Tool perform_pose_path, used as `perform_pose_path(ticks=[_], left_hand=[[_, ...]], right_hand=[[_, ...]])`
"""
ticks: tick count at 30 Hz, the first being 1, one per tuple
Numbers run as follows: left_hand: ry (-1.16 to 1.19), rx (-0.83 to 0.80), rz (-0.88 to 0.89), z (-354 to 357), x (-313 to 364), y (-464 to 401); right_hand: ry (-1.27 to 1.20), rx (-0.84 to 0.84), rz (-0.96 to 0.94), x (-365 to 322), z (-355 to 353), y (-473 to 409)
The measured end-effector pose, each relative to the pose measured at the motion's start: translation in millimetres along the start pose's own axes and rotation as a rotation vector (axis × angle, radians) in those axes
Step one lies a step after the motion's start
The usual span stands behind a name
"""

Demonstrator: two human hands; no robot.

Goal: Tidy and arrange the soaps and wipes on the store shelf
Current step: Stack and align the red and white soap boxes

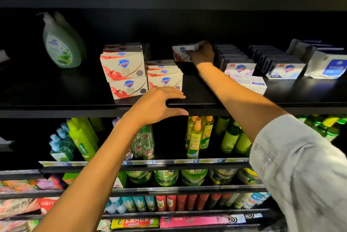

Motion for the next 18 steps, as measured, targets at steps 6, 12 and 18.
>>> perform_pose_path(ticks=[6,12,18], left_hand=[[0.014,0.007,-0.031,0,5,2],[0.316,0.109,-0.083,-8,4,4],[0.676,0.344,-0.102,-26,-1,3]], right_hand=[[-0.17,0.116,-0.071,-5,-47,56],[-0.52,-0.027,-0.058,2,-88,118],[-0.663,-0.225,-0.075,4,-101,156]])
Point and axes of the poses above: each hand's wrist, its own y-axis away from the middle knuckle, its own z-axis out of the palm, x = y × z, the point moved 9 cm from there along -y, towards the middle knuckle, and after that the axes turned 15 degrees about y, right-handed, at the moved point
